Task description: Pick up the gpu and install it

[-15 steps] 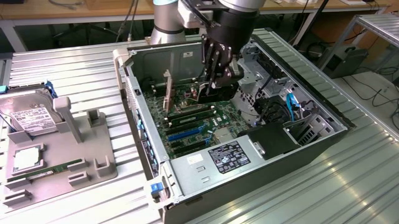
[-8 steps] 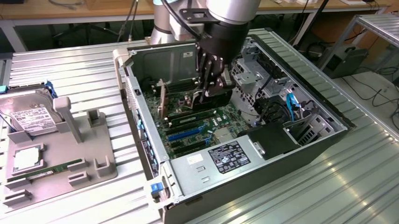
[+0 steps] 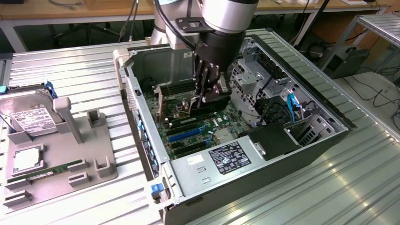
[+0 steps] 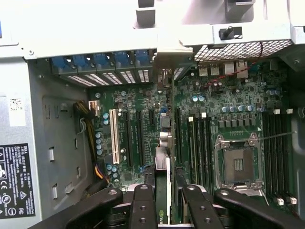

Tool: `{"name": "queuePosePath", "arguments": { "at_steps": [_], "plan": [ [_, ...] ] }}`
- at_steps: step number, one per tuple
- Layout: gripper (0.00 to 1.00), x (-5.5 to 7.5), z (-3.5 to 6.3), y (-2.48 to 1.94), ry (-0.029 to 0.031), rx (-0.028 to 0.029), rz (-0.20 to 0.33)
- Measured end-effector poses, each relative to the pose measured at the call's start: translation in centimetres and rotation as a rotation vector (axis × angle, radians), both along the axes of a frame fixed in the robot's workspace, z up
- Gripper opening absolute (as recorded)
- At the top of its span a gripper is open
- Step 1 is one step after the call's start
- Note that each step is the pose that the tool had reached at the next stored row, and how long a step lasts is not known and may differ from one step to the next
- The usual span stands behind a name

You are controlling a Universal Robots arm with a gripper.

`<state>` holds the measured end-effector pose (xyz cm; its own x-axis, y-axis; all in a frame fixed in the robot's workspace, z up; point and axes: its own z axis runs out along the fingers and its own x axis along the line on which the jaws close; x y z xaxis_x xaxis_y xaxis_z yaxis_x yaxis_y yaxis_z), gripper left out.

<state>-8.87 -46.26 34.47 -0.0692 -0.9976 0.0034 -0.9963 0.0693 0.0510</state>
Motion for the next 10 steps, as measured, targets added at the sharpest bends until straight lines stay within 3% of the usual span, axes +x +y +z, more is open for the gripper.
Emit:
{"name": "queuePosePath", "arguments": {
  "at_steps": [5,10],
  "plan": [
    [0.26,-0.24,-0.74,-0.01,-0.002,0.0001,0.0],
    [0.26,-0.24,-0.74,-0.01,-0.002,0.0,0.0]
  ]
}}
